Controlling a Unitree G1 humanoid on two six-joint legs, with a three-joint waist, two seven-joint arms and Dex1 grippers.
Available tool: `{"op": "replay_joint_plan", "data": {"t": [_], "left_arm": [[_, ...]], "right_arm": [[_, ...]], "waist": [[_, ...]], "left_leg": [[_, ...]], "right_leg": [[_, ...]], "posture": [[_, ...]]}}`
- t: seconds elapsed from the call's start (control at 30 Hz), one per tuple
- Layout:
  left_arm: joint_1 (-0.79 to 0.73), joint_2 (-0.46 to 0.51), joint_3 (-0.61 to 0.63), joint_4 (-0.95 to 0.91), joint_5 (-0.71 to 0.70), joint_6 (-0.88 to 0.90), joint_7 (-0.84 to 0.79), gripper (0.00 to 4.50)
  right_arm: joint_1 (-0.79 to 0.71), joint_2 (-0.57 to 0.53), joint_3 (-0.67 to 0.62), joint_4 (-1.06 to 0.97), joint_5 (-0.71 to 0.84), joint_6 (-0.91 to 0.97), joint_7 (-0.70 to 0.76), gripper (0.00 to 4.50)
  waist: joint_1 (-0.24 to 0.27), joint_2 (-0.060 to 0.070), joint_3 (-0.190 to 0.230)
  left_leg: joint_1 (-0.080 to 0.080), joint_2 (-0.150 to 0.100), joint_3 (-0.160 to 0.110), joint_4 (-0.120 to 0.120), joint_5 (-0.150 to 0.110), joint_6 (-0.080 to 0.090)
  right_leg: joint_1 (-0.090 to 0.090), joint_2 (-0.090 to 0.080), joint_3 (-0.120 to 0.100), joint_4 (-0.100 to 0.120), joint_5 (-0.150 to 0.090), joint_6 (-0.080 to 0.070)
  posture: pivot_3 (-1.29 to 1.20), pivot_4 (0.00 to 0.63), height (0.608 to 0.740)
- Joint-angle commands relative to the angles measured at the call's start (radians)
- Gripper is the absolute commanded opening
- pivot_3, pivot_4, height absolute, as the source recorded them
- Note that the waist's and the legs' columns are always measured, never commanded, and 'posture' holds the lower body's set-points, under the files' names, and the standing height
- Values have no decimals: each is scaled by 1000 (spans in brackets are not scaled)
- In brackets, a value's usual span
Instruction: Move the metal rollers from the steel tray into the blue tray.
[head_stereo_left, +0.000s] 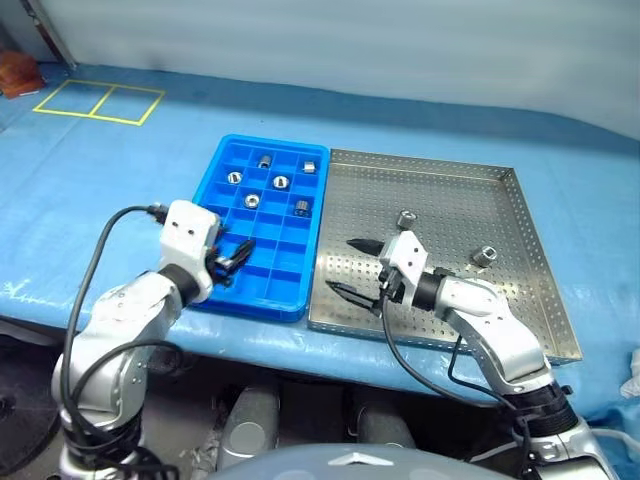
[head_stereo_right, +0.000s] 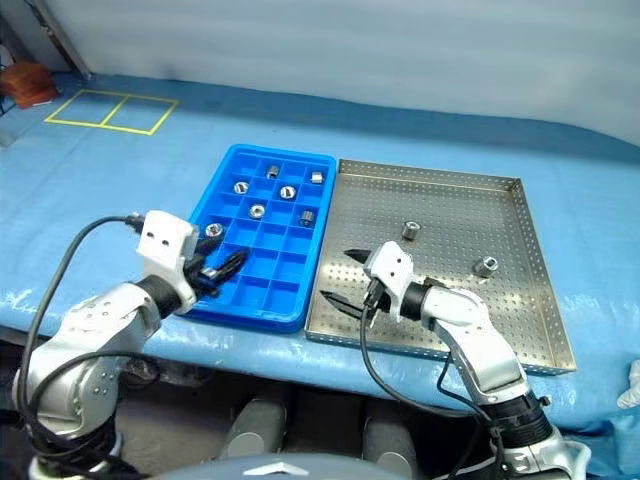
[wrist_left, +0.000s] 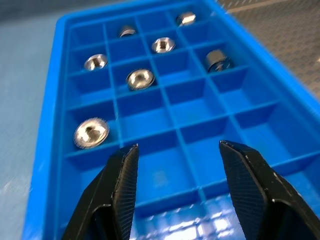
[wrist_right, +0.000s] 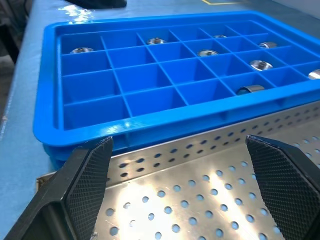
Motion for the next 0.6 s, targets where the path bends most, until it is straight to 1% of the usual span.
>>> {"op": "replay_joint_plan", "data": {"t": [0.03,0.1,0.17,0.3,0.43,0.6], "left_arm": [[-92,-6,-130,103,-29,-138,-72,2772],[-167,-9,-236,238,-2,-216,-119,2772],[-259,-18,-338,398,49,-283,-145,2772],[-391,-42,-467,644,120,-385,-186,2772],[-488,-85,-558,876,199,-511,-220,2772],[-537,-159,-564,1047,223,-568,-229,2772]], "right_arm": [[15,-57,-60,-48,-70,38,-71,4500],[35,-110,-67,-72,-125,74,-96,4500],[62,-147,-86,-109,-141,101,-107,4500],[111,-170,-120,-169,-146,139,-126,4500],[174,-162,-143,-234,-148,173,-157,4500],[231,-146,-153,-284,-143,192,-182,4500]], "waist": [[-2,0,0],[-4,1,0],[-9,0,0],[-40,0,0],[-74,0,0],[-110,0,0]], "left_leg": [[0,0,0,0,0,0],[1,0,1,1,0,0],[1,-1,1,2,0,0],[0,-1,1,1,0,1],[0,-1,1,0,-1,2],[0,-1,1,1,-1,3]], "right_leg": [[0,0,0,0,0,0],[1,0,0,0,0,0],[2,0,1,0,0,0],[1,0,1,0,0,0],[1,0,1,-1,0,0],[0,0,2,0,0,1]], "posture": [[233,150,740],[201,150,740],[161,150,740],[100,150,740],[45,150,740],[6,150,740]]}}
